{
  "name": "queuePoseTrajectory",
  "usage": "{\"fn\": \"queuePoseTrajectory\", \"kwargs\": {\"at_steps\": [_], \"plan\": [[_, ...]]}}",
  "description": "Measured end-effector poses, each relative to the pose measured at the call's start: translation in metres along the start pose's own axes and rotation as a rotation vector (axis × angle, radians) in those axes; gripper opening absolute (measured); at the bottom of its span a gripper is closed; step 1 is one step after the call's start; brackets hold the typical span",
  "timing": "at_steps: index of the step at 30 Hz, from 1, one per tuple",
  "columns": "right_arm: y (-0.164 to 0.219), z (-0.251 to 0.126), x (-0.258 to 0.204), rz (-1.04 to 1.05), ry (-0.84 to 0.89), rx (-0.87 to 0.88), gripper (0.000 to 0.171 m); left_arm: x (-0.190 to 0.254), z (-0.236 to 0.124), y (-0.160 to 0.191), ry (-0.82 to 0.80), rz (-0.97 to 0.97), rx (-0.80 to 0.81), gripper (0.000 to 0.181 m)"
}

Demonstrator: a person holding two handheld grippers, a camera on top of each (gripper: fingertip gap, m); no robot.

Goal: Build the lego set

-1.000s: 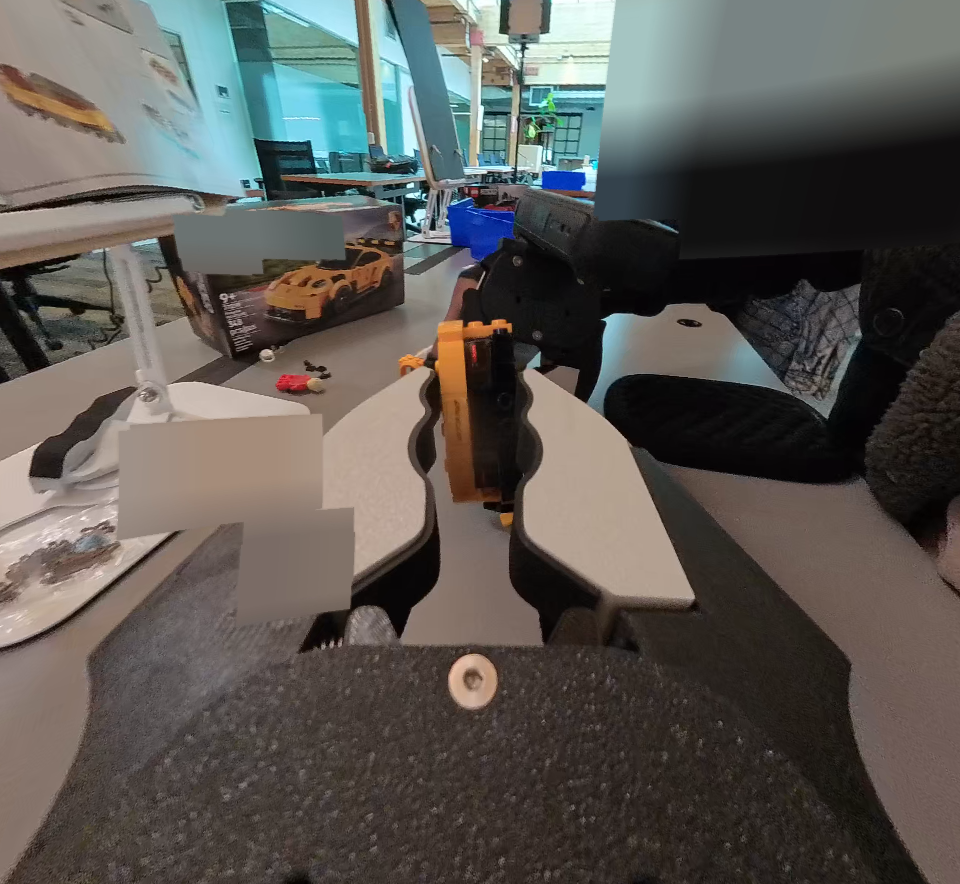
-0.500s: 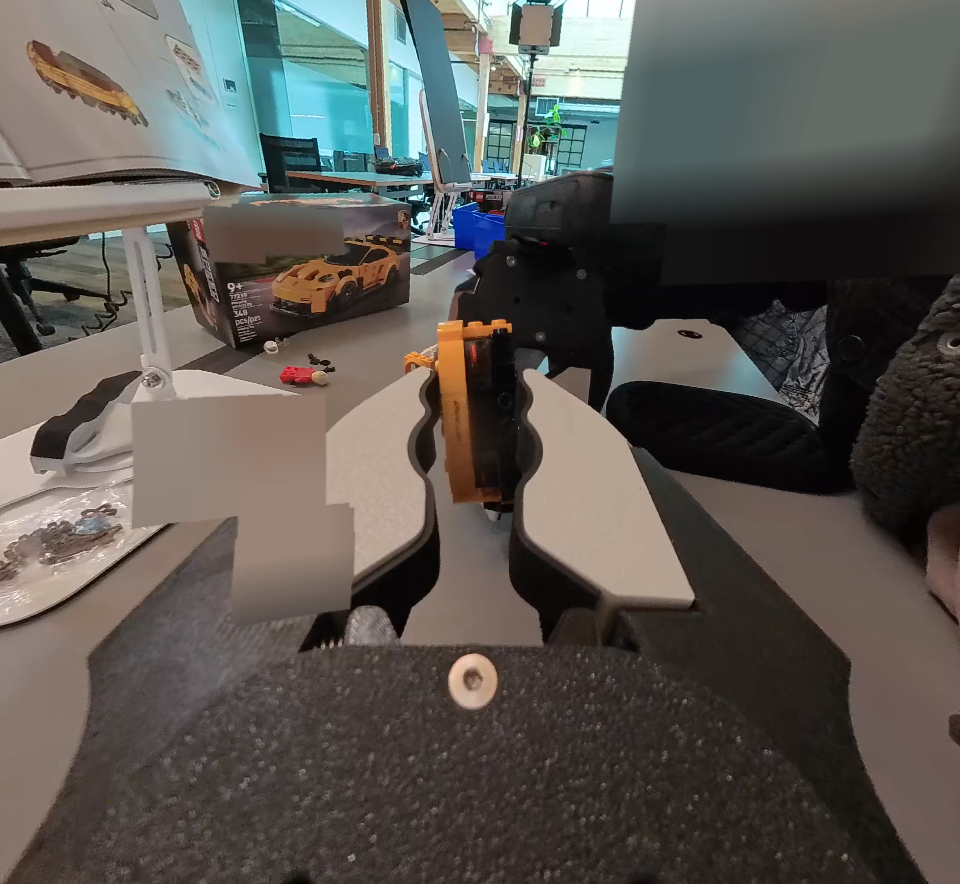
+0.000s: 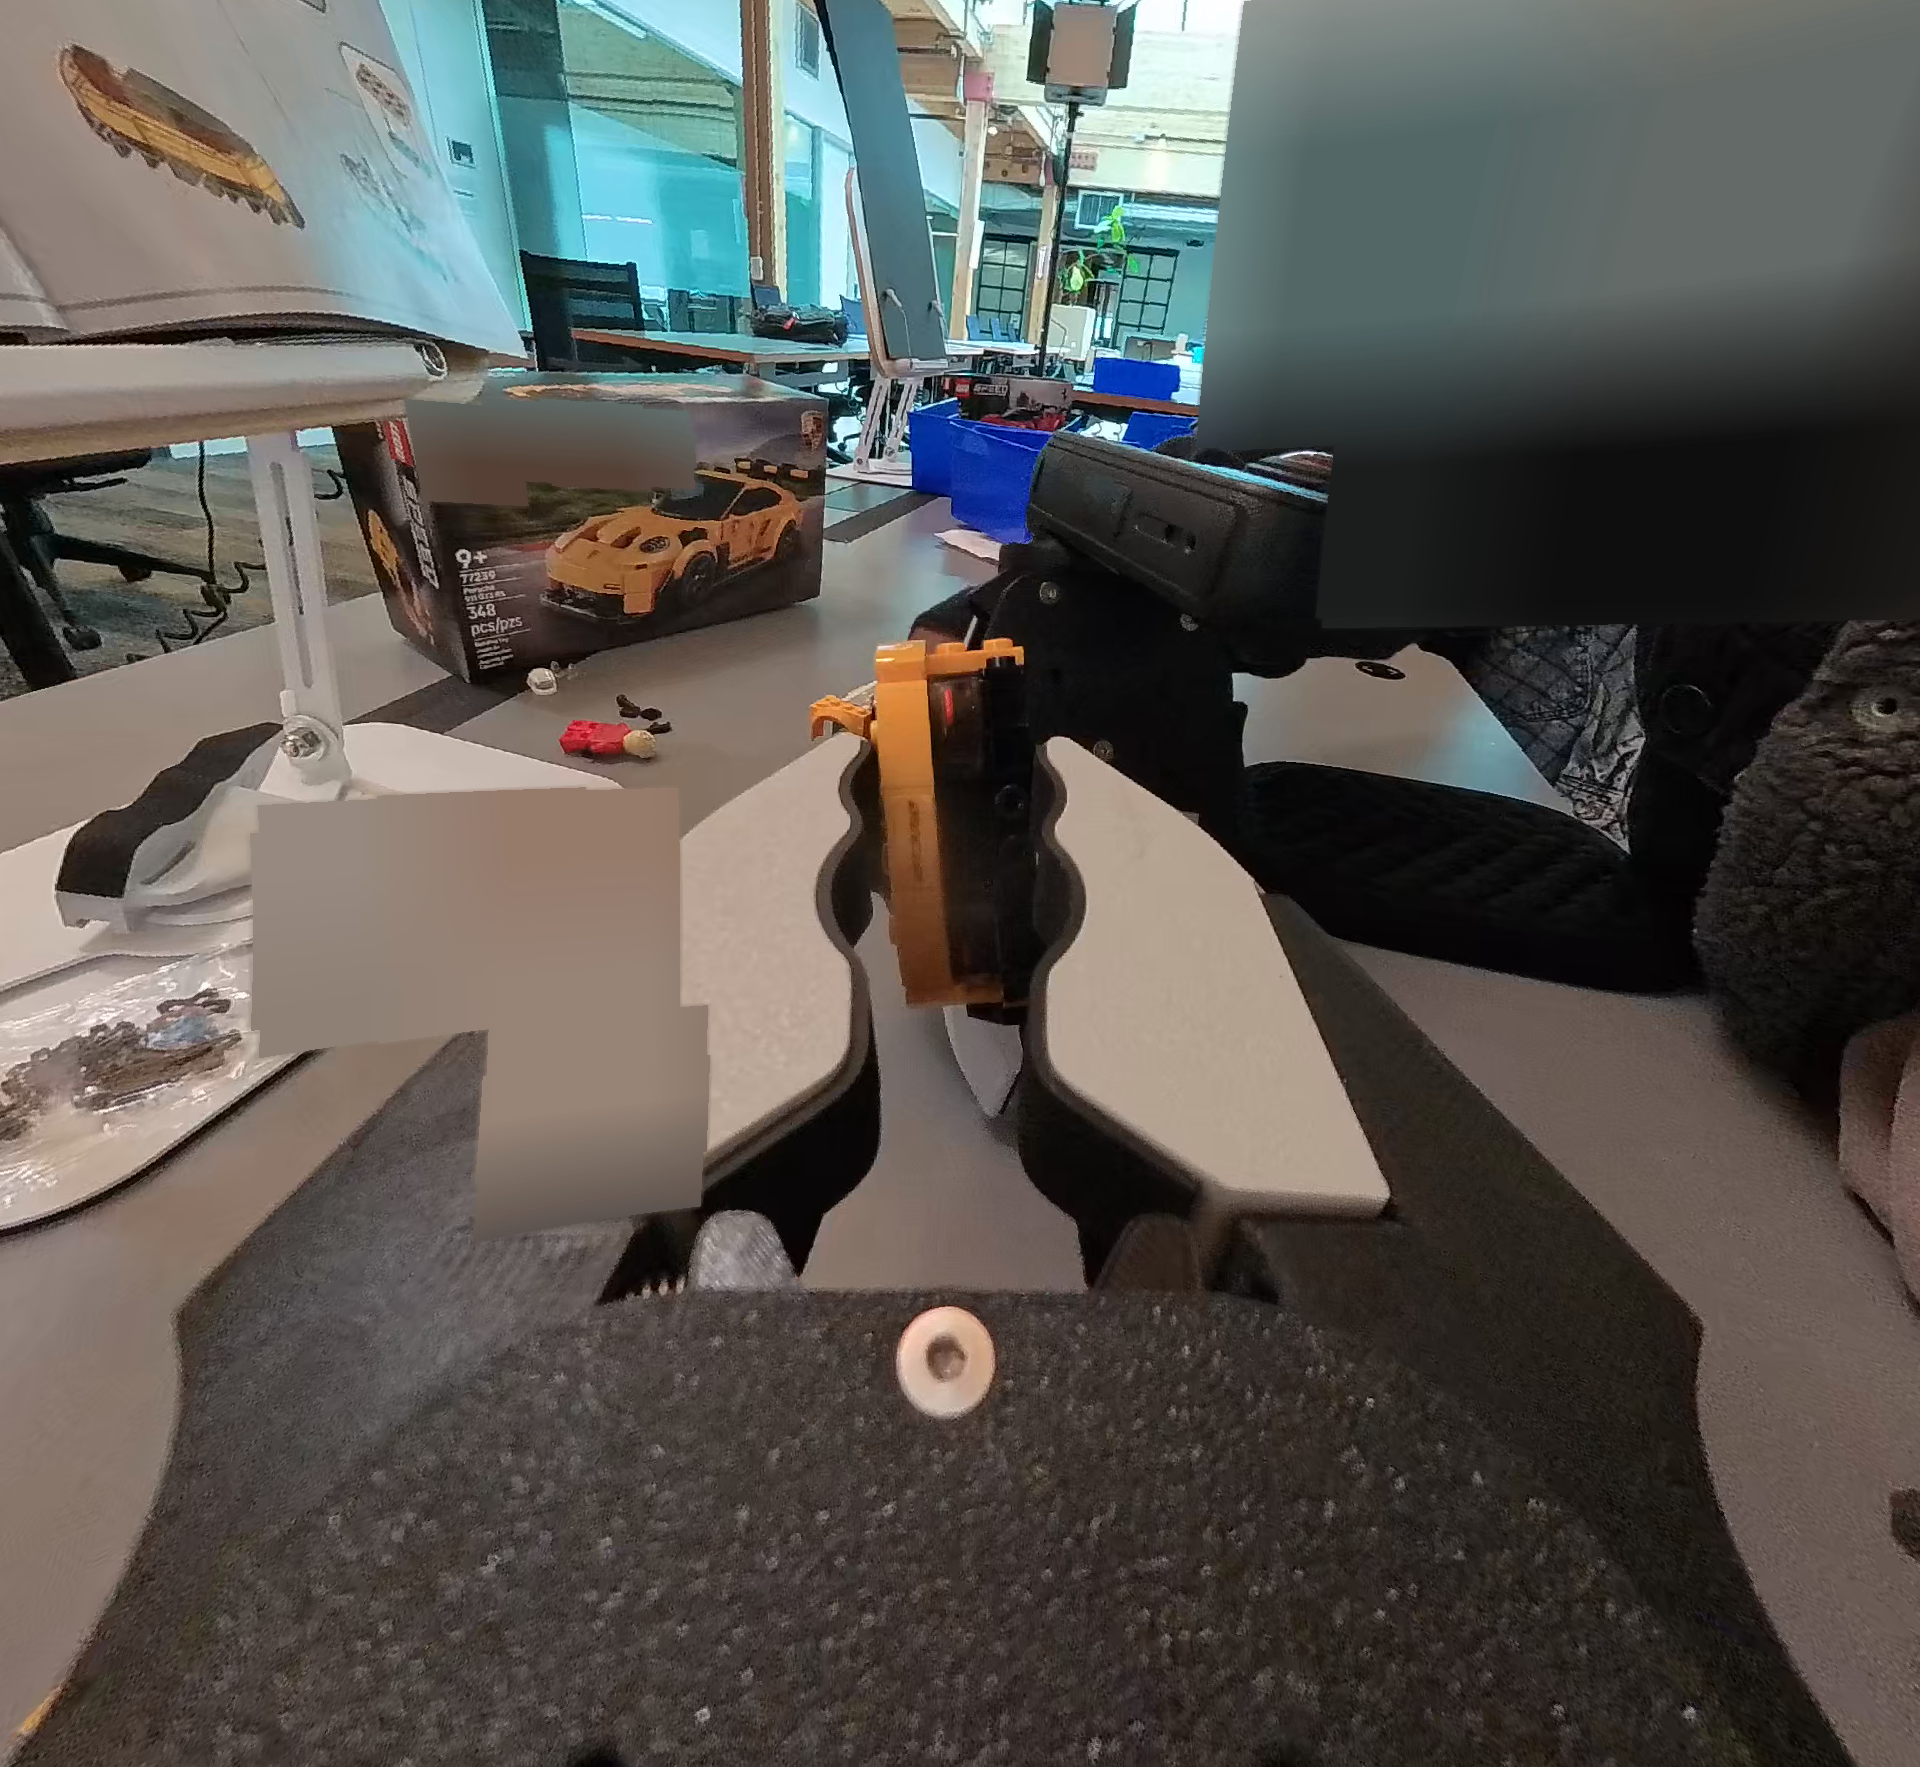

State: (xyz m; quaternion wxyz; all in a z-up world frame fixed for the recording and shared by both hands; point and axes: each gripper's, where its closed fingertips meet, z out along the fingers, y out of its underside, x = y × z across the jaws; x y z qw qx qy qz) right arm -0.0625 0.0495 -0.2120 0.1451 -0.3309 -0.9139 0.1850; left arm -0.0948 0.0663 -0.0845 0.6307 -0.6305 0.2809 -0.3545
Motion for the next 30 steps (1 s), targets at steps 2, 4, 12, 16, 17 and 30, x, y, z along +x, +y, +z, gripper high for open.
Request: {"fn": "queuePoseTrajectory", "kwargs": {"at_steps": [2,4,12,16,17,30], "plan": [[0.0,0.001,0.003,0.031,0.015,-0.007,0.016,0.0,0.0,0.0,-0.001,0.0,0.0,0.027],[0.001,0.001,0.004,0.077,0.013,-0.011,0.009,0.0,0.0,0.0,-0.001,0.0,-0.001,0.027],[0.005,-0.006,0.001,0.221,-0.014,0.043,0.016,0.001,0.0,0.001,0.003,-0.002,-0.004,0.027],[0.009,-0.007,0.003,0.185,-0.037,0.061,0.016,0.001,0.001,0.001,0.006,0.001,-0.008,0.027],[0.01,-0.006,0.003,0.172,-0.051,0.063,0.016,0.002,0.001,0.001,0.007,0.003,-0.008,0.027],[0.01,-0.003,-0.003,0.2,-0.077,0.053,0.008,0.008,0.005,0.007,0.018,0.052,-0.049,0.027]]}}
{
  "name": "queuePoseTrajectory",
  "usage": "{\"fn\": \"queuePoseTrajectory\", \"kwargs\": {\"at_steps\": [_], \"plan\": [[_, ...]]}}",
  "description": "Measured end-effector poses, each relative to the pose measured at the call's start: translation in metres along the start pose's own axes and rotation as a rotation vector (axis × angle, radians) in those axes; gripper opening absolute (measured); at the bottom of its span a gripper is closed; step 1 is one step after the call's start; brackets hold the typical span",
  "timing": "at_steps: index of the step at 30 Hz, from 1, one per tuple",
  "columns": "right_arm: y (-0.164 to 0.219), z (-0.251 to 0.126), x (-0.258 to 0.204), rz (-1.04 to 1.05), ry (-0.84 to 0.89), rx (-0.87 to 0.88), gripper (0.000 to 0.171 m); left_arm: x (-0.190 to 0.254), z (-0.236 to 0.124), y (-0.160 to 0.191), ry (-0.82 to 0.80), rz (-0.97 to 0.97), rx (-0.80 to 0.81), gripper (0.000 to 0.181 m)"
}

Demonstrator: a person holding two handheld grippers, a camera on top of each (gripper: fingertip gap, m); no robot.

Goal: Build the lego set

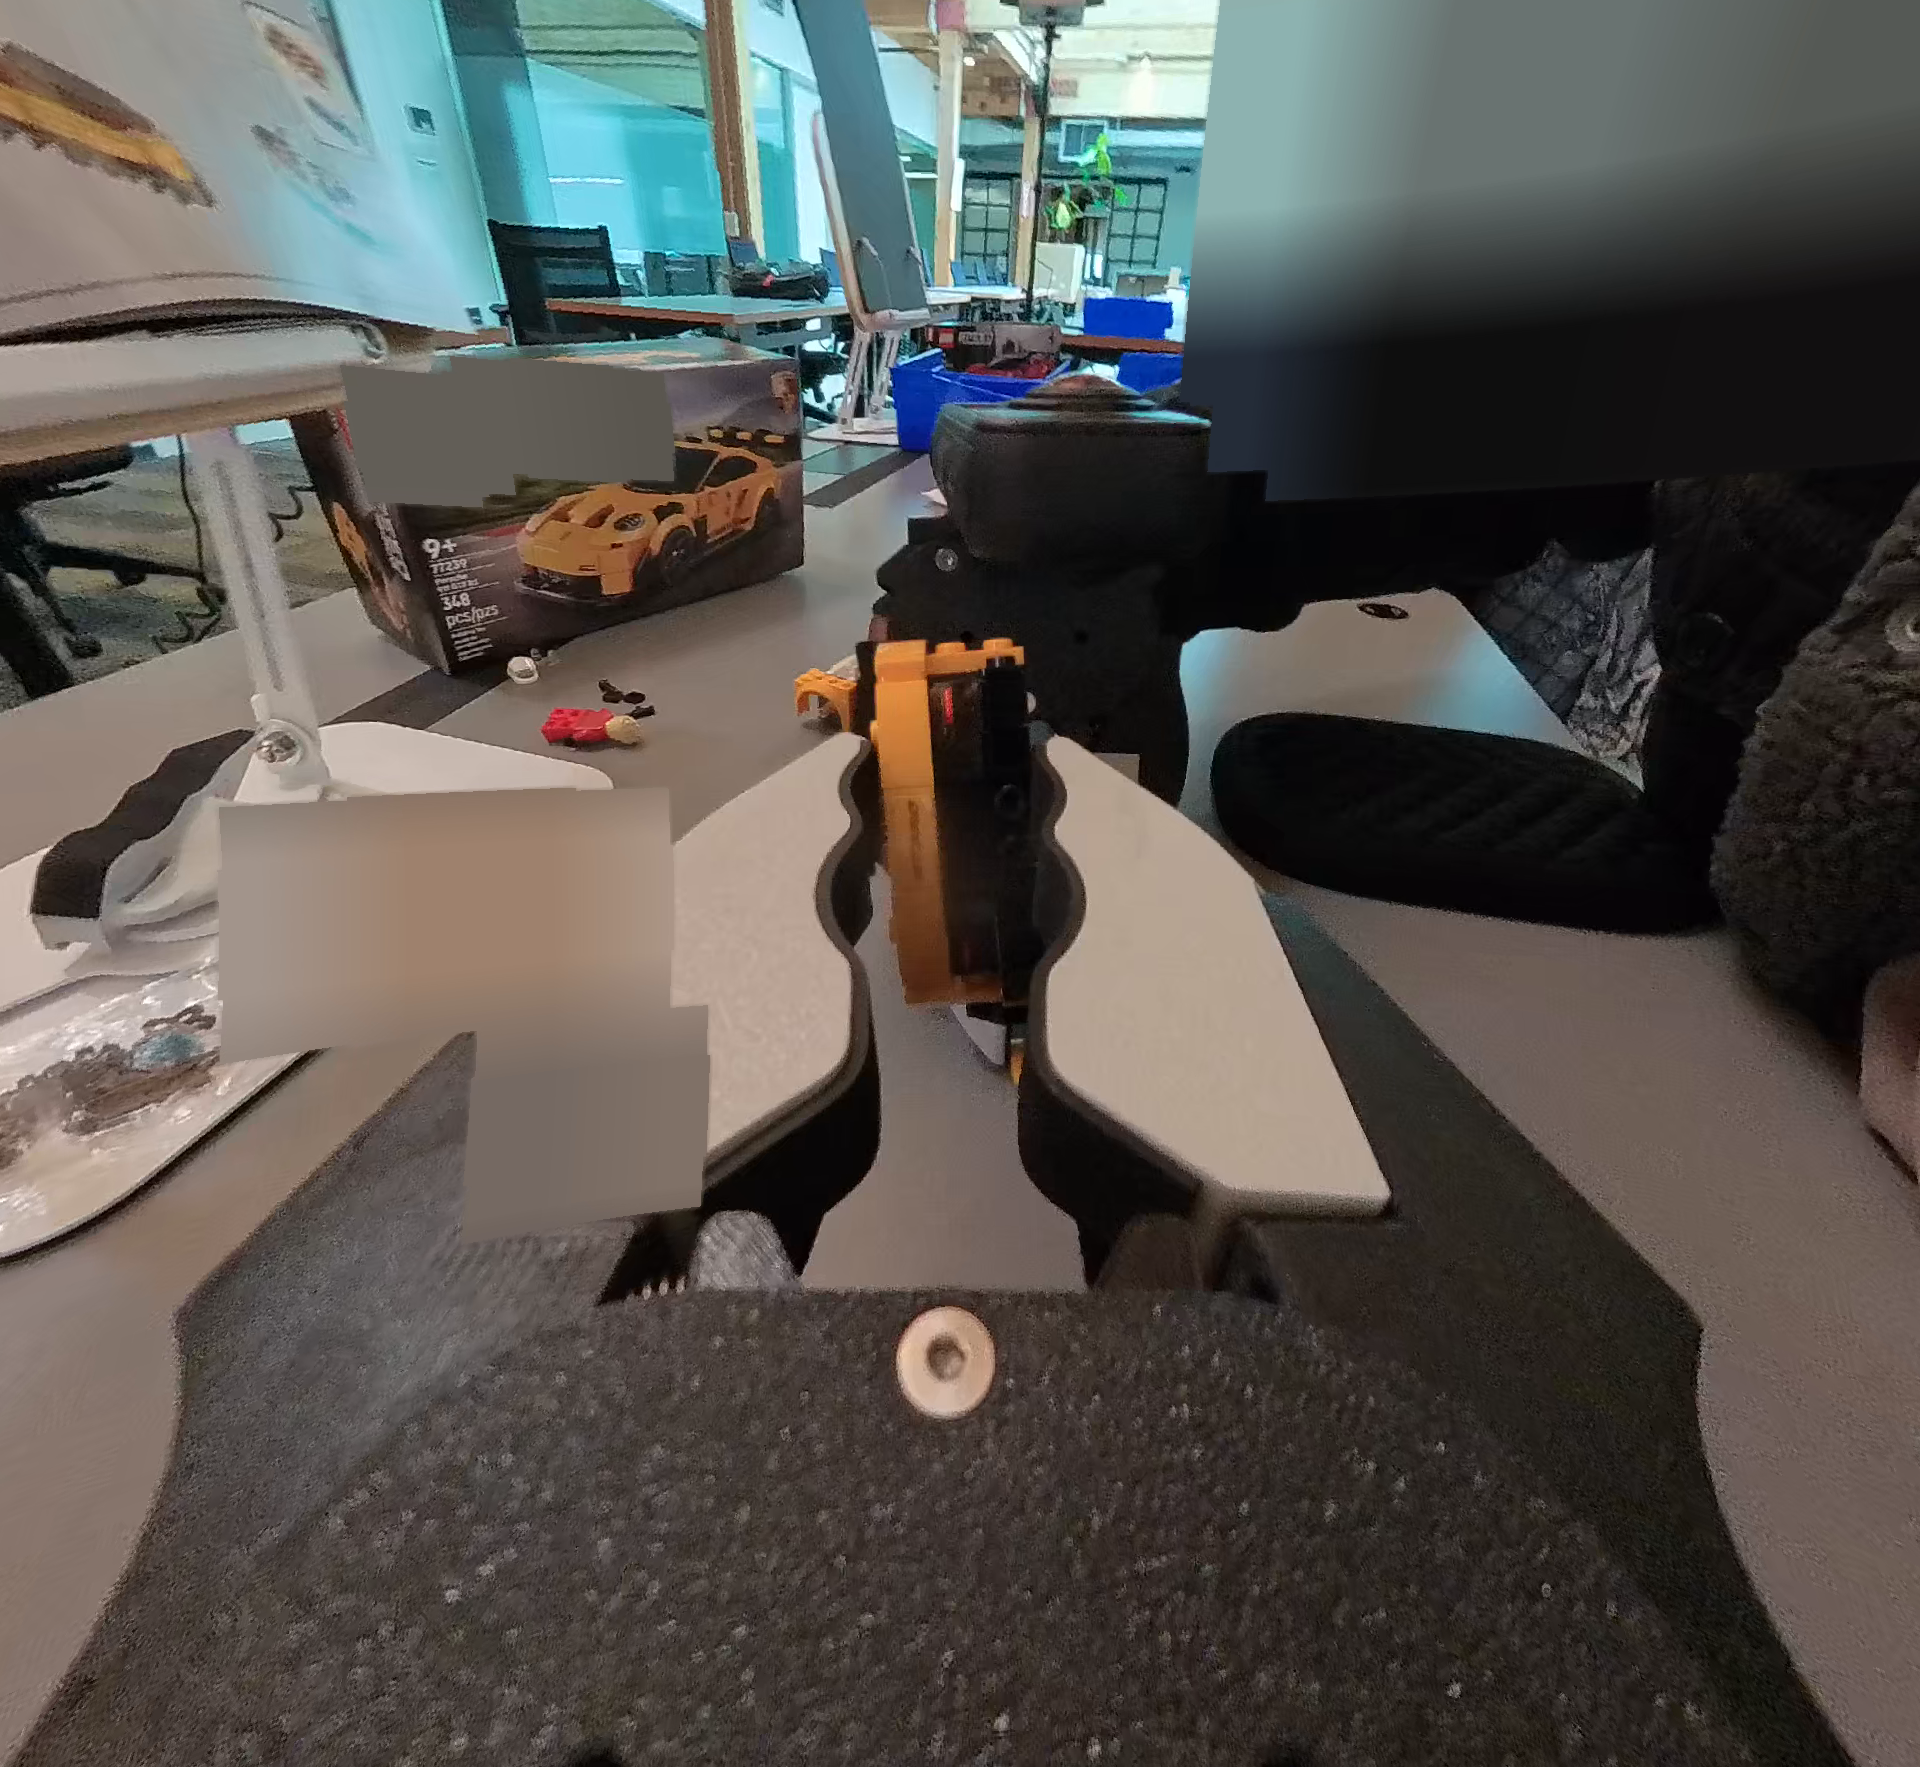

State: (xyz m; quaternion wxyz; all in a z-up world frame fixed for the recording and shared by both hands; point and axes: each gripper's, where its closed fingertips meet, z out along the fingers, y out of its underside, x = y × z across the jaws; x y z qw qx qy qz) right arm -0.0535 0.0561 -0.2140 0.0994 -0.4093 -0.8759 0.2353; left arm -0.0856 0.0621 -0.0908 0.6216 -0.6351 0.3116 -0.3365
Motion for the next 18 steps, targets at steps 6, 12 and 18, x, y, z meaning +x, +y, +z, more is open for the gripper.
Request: {"fn": "queuePoseTrajectory", "kwargs": {"at_steps": [6,12,18], "plan": [[0.005,-0.003,-0.004,0.05,0.034,0.01,0.008,0.013,0.009,0.01,0.021,0.067,-0.073,0.027],[0.008,-0.01,-0.007,0.112,0.073,0.058,0.008,0.016,0.018,0.041,-0.032,0.246,-0.294,0.027],[0.004,-0.028,-0.006,0.167,0.11,0.144,0.008,0.018,0.019,0.052,-0.02,0.26,-0.364,0.027]]}}
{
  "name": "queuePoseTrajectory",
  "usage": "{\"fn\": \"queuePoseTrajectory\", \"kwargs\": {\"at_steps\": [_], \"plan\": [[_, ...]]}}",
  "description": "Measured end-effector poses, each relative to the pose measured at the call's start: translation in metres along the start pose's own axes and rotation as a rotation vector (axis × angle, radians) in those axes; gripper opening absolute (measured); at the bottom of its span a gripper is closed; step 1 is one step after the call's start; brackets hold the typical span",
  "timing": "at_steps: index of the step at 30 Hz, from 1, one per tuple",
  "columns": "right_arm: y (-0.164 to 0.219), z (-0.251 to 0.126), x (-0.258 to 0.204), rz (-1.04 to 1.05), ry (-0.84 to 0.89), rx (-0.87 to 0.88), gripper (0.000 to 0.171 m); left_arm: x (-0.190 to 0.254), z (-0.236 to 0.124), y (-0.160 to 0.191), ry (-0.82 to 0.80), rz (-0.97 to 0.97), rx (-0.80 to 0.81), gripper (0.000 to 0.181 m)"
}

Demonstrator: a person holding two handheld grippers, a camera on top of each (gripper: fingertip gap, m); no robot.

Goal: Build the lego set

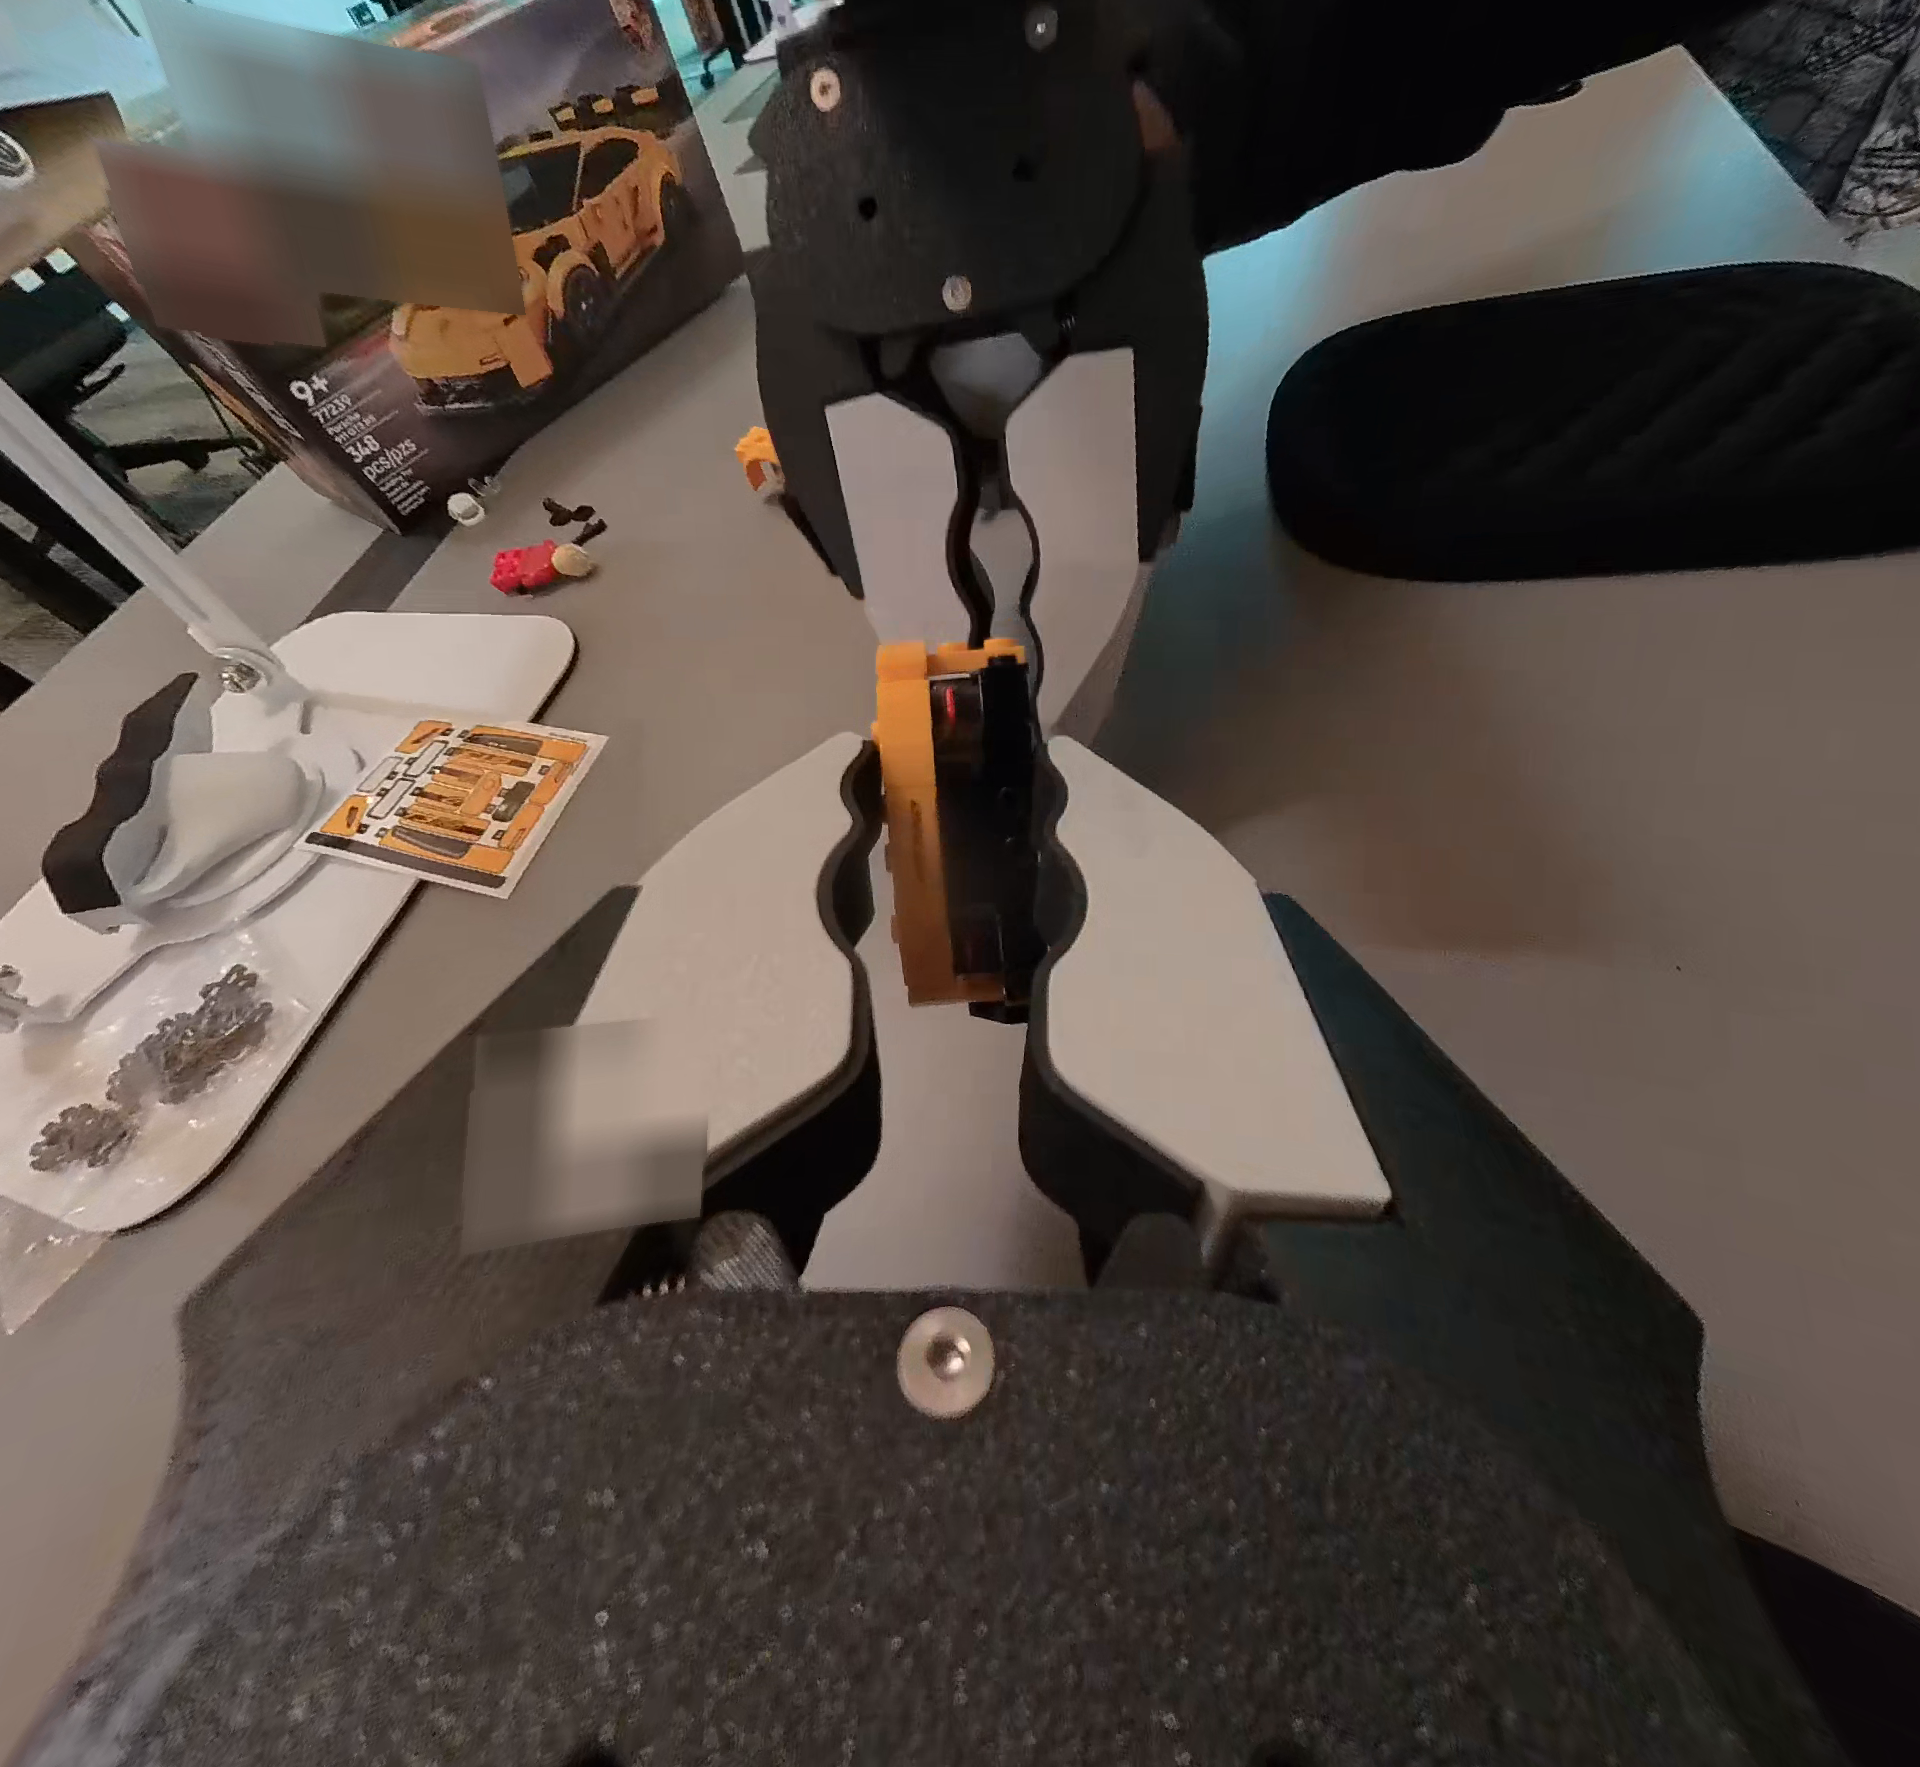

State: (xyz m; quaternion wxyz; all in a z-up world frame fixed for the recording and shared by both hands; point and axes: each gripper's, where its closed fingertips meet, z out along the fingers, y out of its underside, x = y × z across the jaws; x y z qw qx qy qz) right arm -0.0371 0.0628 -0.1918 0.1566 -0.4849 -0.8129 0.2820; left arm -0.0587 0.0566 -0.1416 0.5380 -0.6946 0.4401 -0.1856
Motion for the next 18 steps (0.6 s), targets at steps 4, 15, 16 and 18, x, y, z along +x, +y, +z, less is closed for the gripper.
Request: {"fn": "queuePoseTrajectory", "kwargs": {"at_steps": [4,15,16,18], "plan": [[-0.007,-0.011,-0.001,0.039,0.006,0.072,0.008,0.003,0.001,0.003,0.032,-0.035,-0.019,0.027],[-0.013,-0.026,-0.001,0.081,0.024,0.173,0.008,0.007,0.002,0.006,0.064,-0.062,-0.046,0.027],[-0.016,-0.028,-0.001,0.08,0.023,0.187,0.008,0.007,0.002,0.005,0.063,-0.06,-0.042,0.027],[-0.021,-0.031,-0.002,0.077,0.02,0.212,0.008,0.007,0.002,0.003,0.059,-0.047,-0.03,0.027]]}}
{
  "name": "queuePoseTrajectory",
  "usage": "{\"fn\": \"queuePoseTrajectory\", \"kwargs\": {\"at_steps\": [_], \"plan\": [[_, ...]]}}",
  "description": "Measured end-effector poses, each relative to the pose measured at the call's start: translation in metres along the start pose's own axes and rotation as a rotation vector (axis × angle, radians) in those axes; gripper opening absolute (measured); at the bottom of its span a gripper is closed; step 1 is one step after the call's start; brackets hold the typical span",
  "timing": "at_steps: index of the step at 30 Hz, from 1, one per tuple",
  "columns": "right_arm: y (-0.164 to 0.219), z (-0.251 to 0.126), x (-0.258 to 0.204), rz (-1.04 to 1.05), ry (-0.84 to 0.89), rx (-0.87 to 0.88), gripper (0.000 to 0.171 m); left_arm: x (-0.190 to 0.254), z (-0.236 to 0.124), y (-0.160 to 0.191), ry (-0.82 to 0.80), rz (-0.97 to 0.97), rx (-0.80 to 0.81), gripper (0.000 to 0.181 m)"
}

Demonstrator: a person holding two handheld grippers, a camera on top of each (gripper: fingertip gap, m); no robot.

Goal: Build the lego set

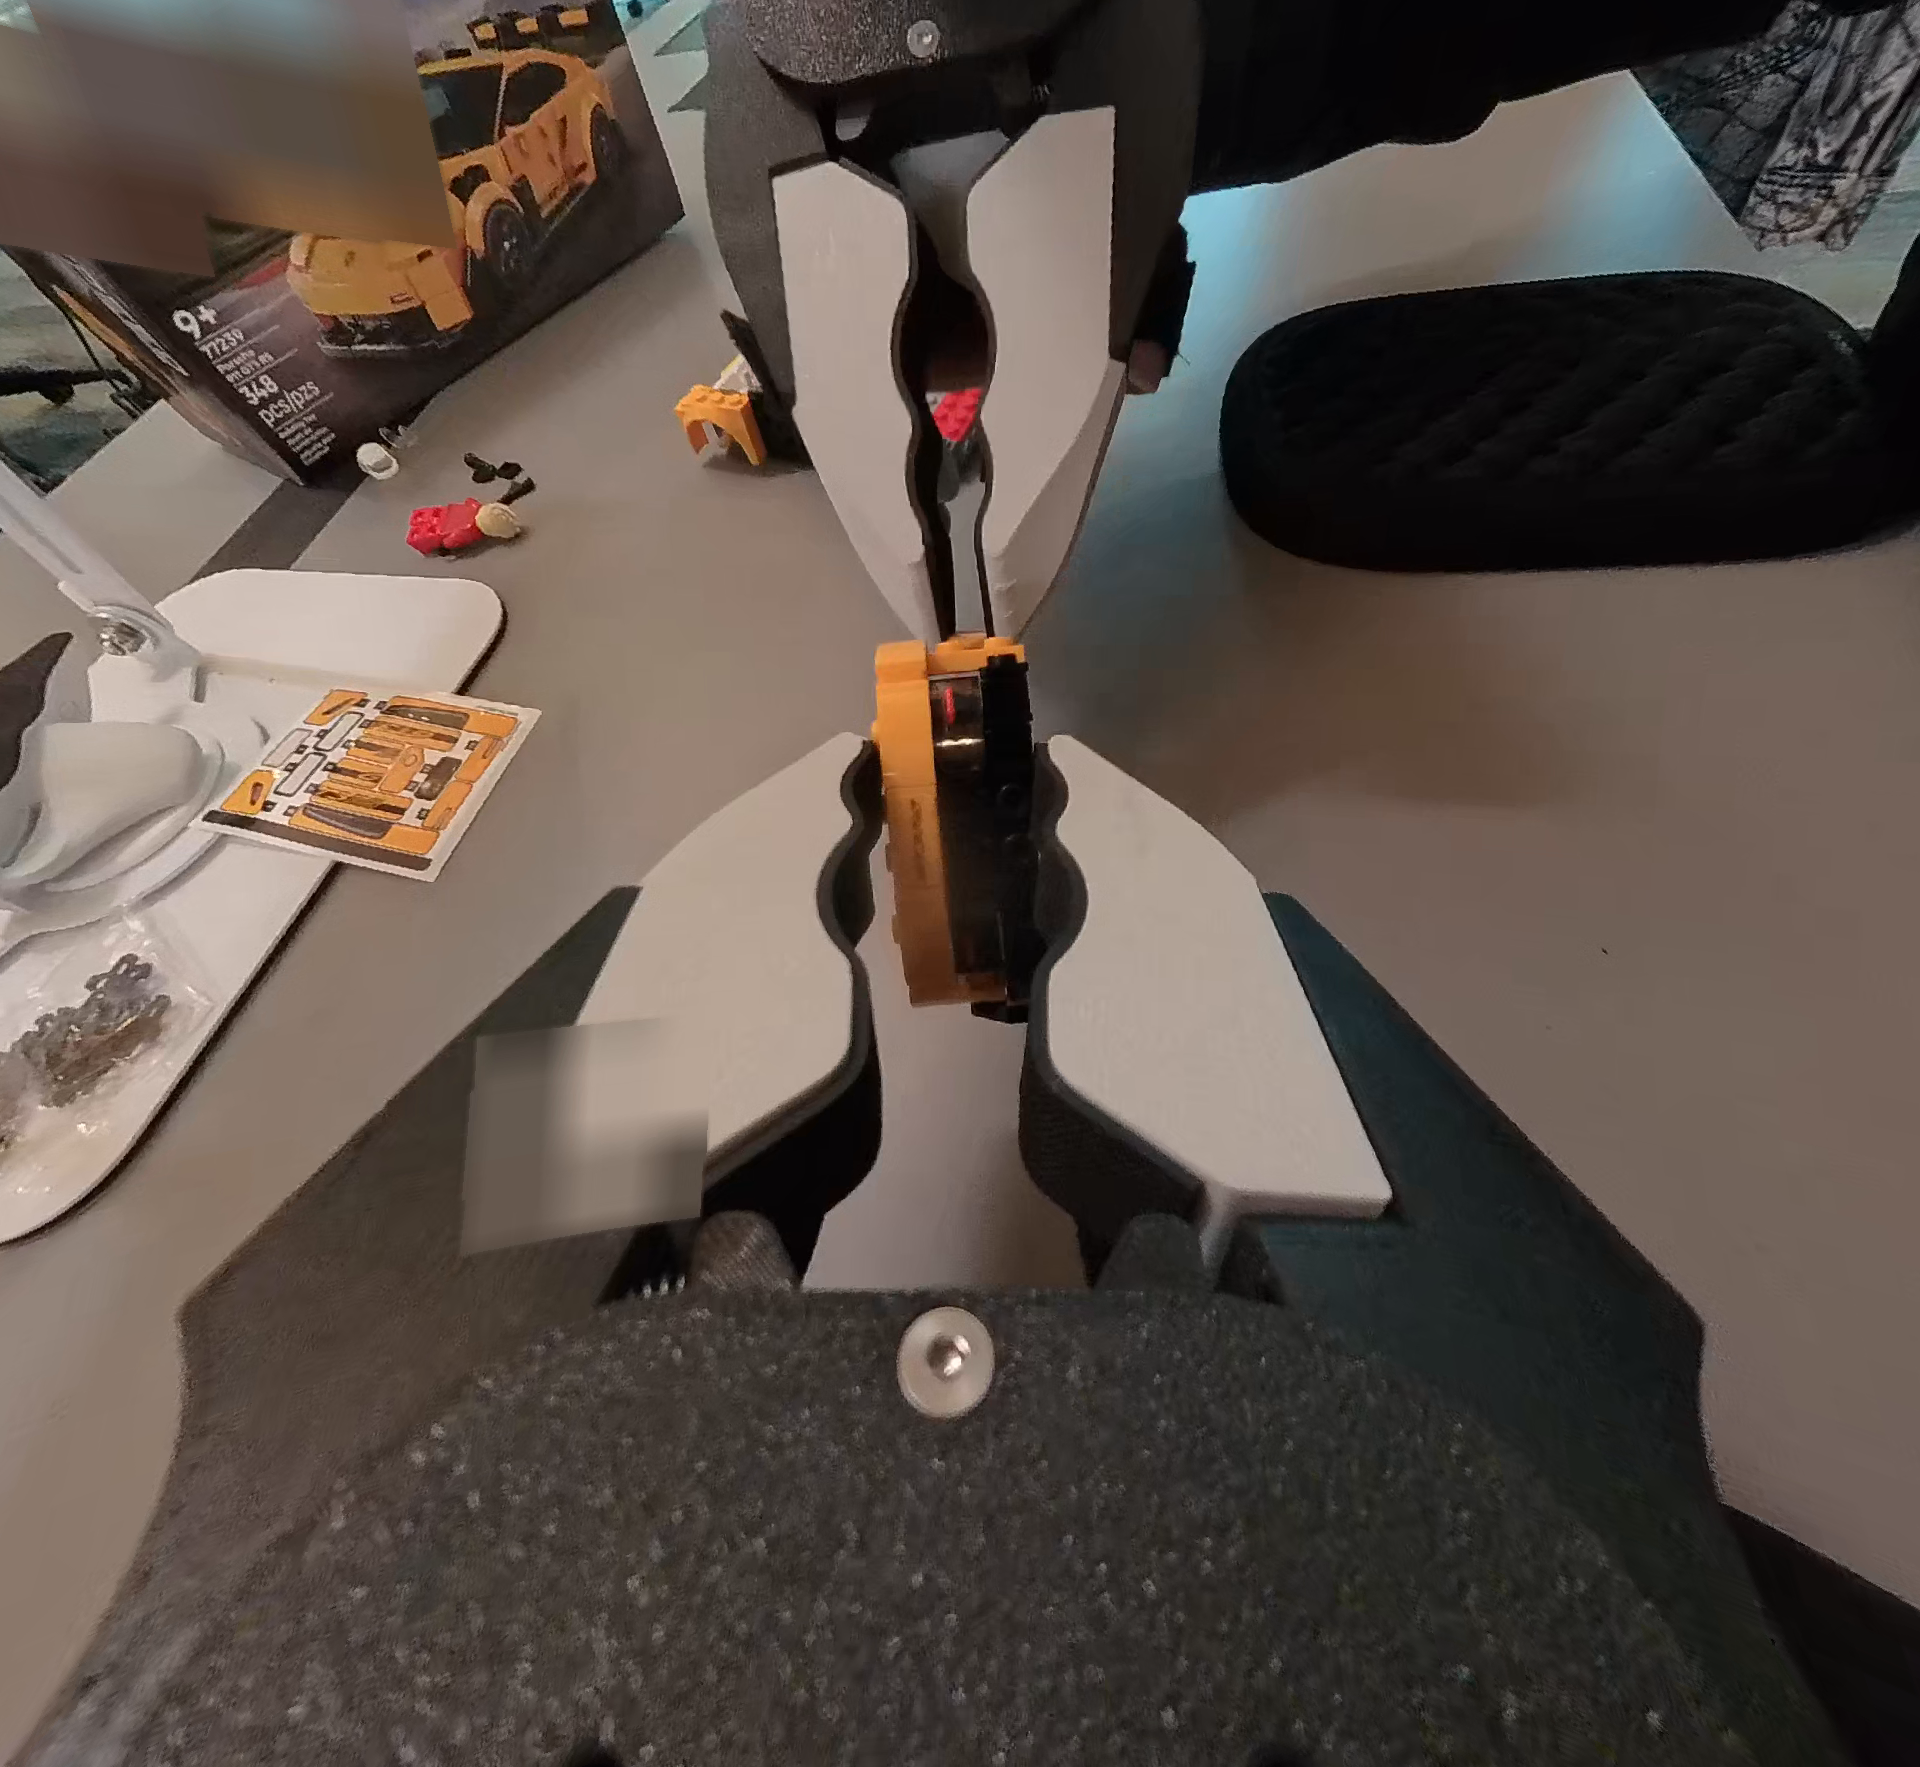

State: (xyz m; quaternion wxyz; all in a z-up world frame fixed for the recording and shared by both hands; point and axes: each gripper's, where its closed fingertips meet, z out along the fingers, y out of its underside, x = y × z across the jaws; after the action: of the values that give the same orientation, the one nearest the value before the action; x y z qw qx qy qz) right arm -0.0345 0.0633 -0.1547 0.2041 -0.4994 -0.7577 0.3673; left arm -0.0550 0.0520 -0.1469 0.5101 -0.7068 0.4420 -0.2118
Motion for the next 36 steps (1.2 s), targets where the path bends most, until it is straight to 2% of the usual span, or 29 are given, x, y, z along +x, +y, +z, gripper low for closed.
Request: {"fn": "queuePoseTrajectory", "kwargs": {"at_steps": [11,17,25,36], "plan": [[-0.021,-0.009,-0.004,-0.034,0.0,0.075,0.008,0.0,-0.001,-0.004,0.003,0.007,0.041,0.027],[-0.041,-0.018,-0.004,-0.086,0.03,0.076,0.008,-0.002,-0.008,-0.019,0.026,-0.056,0.18,0.027],[-0.067,-0.024,-0.008,-0.152,0.031,0.002,0.008,-0.004,-0.016,-0.033,0.021,-0.069,0.279,0.027],[-0.071,-0.02,-0.009,-0.113,-0.002,-0.068,0.008,-0.004,-0.018,-0.036,0.01,-0.057,0.293,0.027]]}}
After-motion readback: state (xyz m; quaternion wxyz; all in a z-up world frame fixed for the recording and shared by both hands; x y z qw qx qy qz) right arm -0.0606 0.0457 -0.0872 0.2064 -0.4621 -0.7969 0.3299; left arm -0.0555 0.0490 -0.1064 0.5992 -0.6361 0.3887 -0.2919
